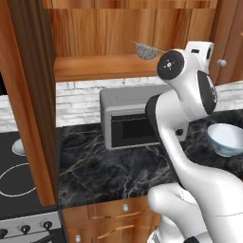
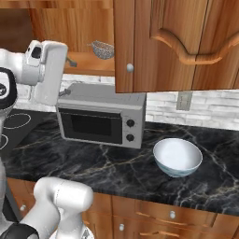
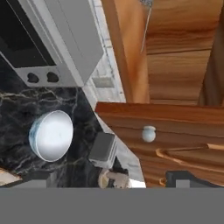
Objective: Open the cabinet and setup a tea strainer by placing it in the bowl upright.
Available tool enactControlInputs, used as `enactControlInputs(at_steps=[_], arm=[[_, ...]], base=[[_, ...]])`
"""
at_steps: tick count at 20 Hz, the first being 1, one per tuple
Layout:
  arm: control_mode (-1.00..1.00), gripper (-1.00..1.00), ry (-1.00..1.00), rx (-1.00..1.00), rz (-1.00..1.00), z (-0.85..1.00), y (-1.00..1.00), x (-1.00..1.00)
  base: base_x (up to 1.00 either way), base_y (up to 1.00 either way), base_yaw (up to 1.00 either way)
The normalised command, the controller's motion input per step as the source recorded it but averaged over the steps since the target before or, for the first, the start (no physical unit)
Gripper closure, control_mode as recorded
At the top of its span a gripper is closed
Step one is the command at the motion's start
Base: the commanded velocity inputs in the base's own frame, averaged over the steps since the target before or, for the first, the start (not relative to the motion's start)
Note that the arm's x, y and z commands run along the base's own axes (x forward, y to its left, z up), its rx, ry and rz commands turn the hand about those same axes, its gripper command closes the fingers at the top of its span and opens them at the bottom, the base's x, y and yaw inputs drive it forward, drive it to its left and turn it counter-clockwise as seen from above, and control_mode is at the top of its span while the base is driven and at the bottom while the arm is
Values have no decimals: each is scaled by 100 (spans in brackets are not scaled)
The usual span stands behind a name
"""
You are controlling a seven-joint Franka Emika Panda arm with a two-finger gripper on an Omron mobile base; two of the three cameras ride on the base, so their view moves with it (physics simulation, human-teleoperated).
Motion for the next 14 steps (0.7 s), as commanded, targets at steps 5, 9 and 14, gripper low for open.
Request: enactControlInputs(at_steps=[5, 9, 14], arm=[[-100, -100, 25, -26, -14, 2, -1, 61], [-100, -100, 22, -28, -20, 3, -9, 41], [-100, -100, 3, -12, -18, 0, -27, 36]], base=[[0, 0, 0], [0, 0, 0], [0, 0, 0]])
